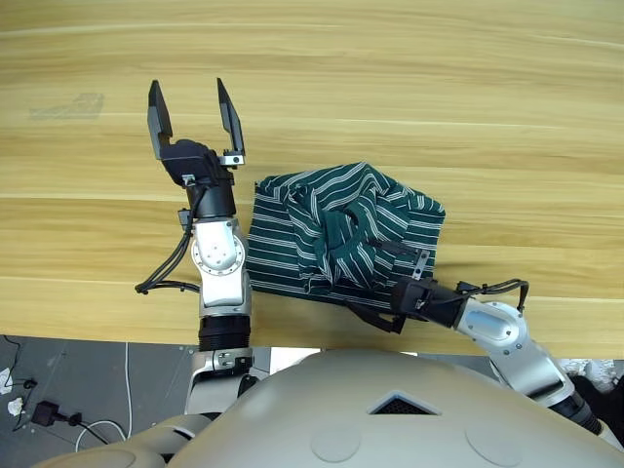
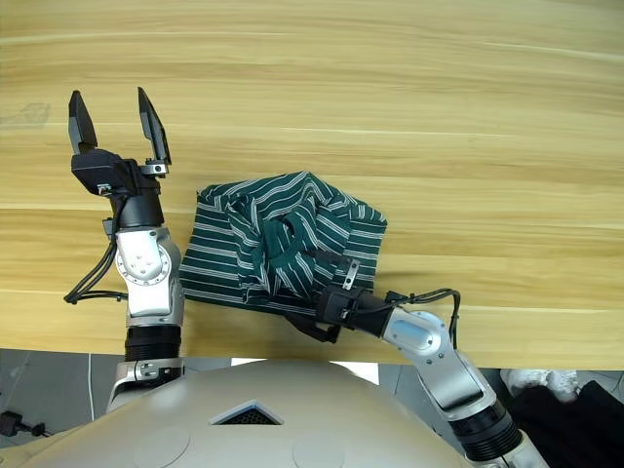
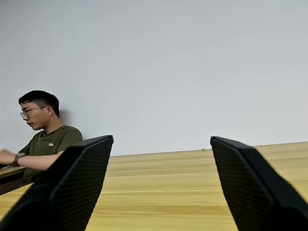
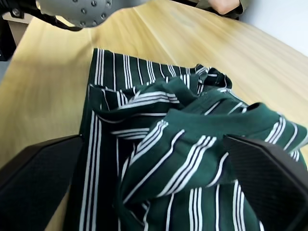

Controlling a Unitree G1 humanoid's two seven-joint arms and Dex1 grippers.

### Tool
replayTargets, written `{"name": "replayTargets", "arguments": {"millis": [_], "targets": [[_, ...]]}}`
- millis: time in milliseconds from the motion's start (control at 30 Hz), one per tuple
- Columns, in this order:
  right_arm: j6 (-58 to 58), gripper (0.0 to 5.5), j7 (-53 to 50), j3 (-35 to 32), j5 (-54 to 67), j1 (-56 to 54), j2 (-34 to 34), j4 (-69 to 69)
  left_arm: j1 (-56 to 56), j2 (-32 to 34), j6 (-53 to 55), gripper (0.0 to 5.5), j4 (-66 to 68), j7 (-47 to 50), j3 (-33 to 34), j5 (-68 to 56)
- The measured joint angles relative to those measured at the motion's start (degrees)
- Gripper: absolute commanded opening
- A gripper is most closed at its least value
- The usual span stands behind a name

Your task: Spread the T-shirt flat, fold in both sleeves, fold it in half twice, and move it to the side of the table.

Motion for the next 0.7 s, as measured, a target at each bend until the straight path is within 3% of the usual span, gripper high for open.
{"name": "replayTargets", "arguments": {"millis": [700], "targets": [[-0.1,5.4,-5.1,-0.7,-2.6,-0.4,3.2,4.2,0.0,0.0,0.0,3.75,0.0,0.1,0.0,0.1]]}}
